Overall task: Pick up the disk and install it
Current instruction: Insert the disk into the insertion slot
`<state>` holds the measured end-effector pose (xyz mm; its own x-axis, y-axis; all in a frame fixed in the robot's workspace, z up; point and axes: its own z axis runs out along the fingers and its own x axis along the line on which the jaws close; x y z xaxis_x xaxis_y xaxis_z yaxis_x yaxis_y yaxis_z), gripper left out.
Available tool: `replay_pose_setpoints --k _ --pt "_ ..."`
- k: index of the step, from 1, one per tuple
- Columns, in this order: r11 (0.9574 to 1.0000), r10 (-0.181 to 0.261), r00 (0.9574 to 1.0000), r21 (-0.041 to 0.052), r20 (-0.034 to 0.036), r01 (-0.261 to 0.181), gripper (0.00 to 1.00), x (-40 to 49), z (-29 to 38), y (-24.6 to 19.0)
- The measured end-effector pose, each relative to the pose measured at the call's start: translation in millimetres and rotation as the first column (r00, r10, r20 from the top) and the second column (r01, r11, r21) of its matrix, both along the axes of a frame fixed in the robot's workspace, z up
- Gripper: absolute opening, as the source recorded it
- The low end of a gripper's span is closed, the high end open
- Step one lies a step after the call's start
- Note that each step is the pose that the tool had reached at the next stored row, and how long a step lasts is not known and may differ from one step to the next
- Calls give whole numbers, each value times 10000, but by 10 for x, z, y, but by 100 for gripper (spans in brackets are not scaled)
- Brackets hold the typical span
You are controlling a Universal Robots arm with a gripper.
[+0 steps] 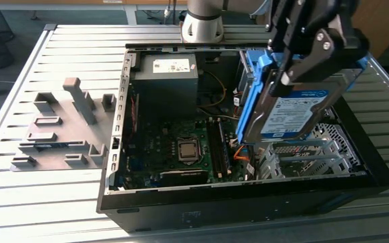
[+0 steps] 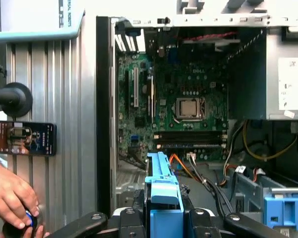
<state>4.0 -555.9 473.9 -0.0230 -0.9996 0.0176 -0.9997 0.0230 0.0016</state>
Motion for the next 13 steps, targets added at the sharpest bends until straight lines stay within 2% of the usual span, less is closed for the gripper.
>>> replay_pose_setpoints --k 7,13 --pt "10000 1 10000 1 0 -1 36 292 -36 -30" --pt "10000 1 10000 -1 -1 -1 36 425 -85 -39"
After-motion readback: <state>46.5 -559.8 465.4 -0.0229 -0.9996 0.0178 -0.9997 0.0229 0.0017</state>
